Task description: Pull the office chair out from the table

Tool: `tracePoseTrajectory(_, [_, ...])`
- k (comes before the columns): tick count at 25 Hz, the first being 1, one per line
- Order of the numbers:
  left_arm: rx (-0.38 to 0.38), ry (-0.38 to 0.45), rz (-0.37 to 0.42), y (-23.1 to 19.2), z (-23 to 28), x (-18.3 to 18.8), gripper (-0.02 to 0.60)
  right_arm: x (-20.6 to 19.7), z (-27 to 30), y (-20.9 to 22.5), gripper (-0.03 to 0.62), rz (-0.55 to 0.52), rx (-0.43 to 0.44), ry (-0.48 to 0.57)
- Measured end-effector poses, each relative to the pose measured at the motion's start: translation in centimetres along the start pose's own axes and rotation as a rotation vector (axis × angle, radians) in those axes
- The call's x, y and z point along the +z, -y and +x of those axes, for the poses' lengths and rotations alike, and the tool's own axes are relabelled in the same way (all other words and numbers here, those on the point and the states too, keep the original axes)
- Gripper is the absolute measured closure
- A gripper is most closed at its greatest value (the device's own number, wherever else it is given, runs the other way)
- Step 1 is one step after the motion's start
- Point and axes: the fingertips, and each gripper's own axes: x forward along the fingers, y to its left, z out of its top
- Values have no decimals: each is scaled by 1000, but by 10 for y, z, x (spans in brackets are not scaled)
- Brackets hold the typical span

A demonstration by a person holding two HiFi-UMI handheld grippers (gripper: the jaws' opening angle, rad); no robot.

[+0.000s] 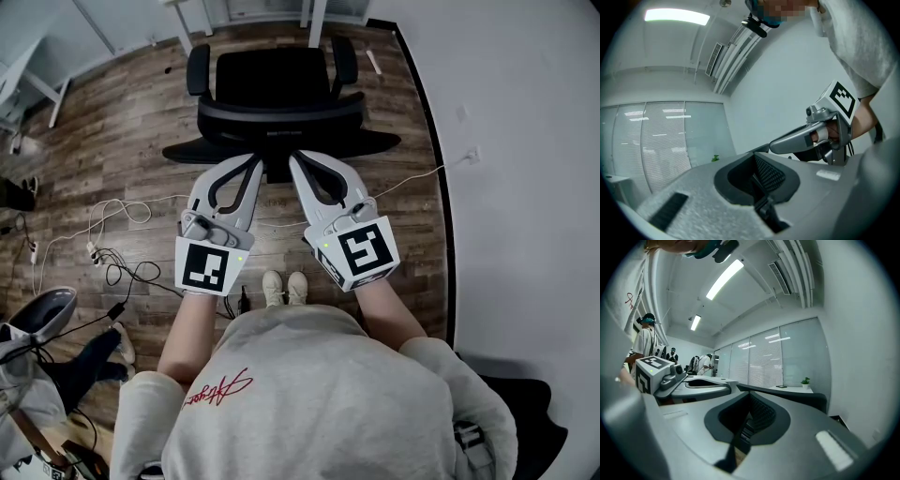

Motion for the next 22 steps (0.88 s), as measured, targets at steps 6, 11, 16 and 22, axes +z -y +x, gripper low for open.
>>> tracePoseTrajectory(6, [-4, 1, 0, 1, -2, 0, 588, -1, 0, 0, 599, -9, -8, -4])
tracePoseTrajectory(11, [0, 0, -7, 1, -2, 0, 588, -3, -2, 2, 599, -16, -21, -10])
tracePoseTrajectory(16, [4, 2, -14, 1, -2, -1, 588, -4, -2, 3, 599, -10, -27, -9])
tracePoseTrajectory(22, [5, 1, -15, 1, -3, 0, 588, -3, -3, 2, 599, -10, -30, -13])
